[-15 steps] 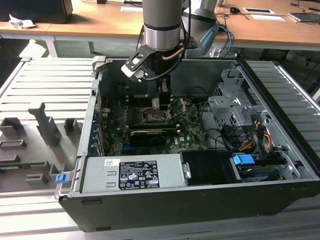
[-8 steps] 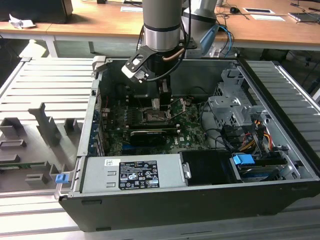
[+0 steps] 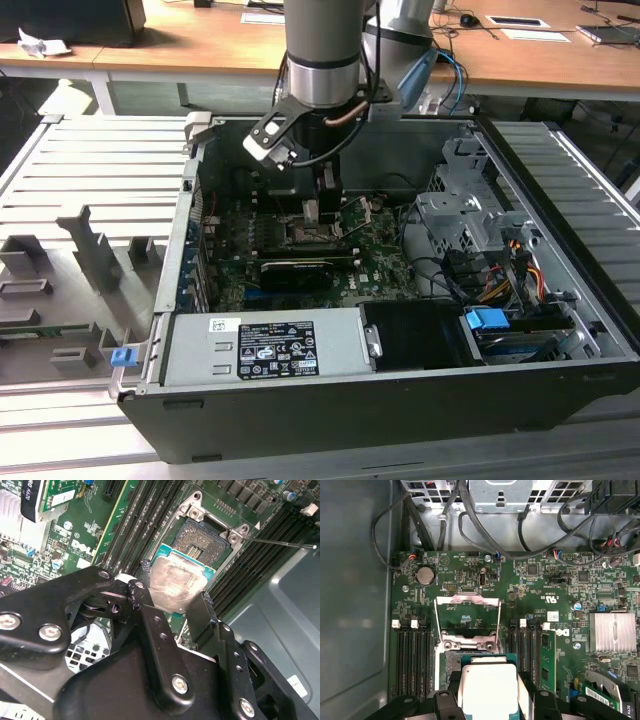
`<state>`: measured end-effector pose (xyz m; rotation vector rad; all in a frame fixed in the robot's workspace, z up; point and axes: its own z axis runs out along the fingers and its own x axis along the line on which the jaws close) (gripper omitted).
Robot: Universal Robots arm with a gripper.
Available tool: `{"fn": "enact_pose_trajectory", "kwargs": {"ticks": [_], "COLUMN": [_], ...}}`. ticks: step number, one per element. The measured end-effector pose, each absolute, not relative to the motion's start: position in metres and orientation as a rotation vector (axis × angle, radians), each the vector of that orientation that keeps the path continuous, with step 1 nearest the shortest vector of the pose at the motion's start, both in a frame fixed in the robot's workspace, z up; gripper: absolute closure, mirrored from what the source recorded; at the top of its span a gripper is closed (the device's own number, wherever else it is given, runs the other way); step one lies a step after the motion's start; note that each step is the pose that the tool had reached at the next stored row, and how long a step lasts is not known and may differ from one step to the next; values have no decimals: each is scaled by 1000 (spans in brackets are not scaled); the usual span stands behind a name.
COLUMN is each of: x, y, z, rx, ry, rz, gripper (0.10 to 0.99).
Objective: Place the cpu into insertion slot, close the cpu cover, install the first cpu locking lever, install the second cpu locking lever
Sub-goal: 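Place the cpu into insertion slot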
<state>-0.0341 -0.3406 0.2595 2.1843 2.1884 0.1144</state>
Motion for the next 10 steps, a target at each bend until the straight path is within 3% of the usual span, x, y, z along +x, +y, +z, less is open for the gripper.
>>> {"fn": "enact_pose_trajectory", "kwargs": {"ticks": [10], "x": [-34], "y": [-341], "z": [256], "rx": [2184], "ry": [2188], "rz": [114], "gripper": [557]}}
